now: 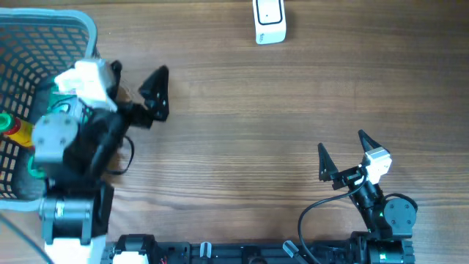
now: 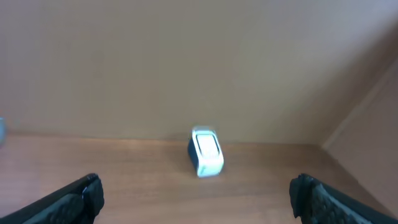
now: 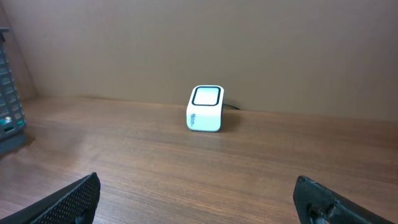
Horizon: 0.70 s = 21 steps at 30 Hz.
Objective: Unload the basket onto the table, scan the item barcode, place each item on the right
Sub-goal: 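Reach the left gripper into the basket and grasp the green gloves bag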
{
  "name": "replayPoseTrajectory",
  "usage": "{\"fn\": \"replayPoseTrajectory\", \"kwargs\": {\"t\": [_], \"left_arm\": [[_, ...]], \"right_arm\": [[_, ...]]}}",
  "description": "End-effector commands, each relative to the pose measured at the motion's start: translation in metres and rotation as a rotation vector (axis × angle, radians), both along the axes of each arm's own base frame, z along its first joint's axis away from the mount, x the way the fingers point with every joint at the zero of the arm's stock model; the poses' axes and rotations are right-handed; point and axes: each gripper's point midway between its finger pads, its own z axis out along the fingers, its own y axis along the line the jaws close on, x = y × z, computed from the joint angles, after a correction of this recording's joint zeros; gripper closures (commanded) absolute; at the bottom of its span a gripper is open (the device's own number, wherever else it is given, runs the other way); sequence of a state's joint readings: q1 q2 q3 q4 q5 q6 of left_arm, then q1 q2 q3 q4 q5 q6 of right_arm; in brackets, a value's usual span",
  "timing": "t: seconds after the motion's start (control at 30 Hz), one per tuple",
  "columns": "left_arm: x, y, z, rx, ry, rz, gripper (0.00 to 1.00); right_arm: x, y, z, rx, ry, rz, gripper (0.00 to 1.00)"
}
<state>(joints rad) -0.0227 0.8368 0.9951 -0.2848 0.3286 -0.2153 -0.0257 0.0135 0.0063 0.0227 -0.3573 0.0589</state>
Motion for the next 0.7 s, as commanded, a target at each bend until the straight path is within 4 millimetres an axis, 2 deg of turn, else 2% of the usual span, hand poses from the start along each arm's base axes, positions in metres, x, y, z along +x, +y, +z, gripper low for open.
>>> {"fn": "replayPoseTrajectory", "kwargs": {"t": [0.0,0.07,0.17,0.3,0.37,0.53,0.6,0.67], "left_arm": [[0.011,-0.006,-0.046,-0.003,0.193,-0.047,0.00],[0.022,-0.006,-0.057,-0.006,0.227,-0.045,0.00],[0.035,0.010,-0.047,-0.089,0.223,0.025,0.00],[0.040,0.057,-0.018,-0.188,0.197,0.174,0.00],[0.039,0.084,-0.001,-0.218,0.192,0.256,0.00],[0.033,0.137,0.037,-0.250,0.210,0.413,0.00],[0.031,0.160,0.043,-0.292,0.232,0.490,0.00],[0.030,0.184,0.035,-0.376,0.273,0.577,0.00]], "right_arm": [[0.000,0.000,0.003,-0.006,-0.016,-0.004,0.00],[0.000,0.000,0.003,-0.006,-0.016,-0.004,0.00],[0.000,0.000,0.003,-0.006,-0.016,-0.004,0.00],[0.000,0.000,0.003,-0.006,-0.016,-0.004,0.00],[0.000,0.000,0.003,-0.006,-0.016,-0.004,0.00],[0.000,0.000,0.003,-0.006,-0.016,-0.004,0.00],[0.000,0.000,0.003,-0.006,-0.016,-0.004,0.00],[0.000,0.000,0.003,-0.006,-0.016,-0.004,0.00]]}}
